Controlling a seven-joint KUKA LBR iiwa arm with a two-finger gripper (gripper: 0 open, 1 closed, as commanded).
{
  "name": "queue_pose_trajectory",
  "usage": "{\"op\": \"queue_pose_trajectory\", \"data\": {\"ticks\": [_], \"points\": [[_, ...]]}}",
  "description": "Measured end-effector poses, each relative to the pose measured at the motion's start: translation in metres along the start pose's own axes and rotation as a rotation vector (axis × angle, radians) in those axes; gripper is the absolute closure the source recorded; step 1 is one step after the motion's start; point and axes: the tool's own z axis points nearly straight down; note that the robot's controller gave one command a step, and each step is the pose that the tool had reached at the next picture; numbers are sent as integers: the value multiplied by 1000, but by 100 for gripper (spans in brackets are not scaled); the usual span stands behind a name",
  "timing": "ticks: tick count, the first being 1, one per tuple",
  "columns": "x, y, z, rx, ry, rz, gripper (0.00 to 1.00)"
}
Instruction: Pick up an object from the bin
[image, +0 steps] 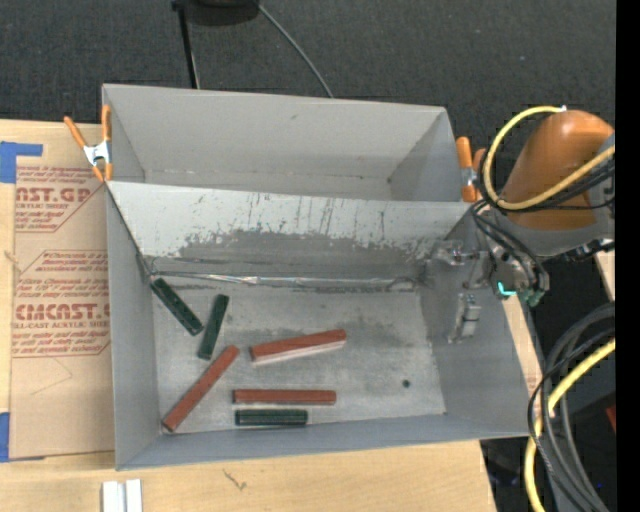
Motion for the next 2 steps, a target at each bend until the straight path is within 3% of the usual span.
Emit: {"op": "queue_pose_trajectory", "data": {"ticks": [1, 2], "points": [[0, 0, -2, 0, -2, 0, 0], [4, 0, -26, 1, -4, -124, 0]]}}
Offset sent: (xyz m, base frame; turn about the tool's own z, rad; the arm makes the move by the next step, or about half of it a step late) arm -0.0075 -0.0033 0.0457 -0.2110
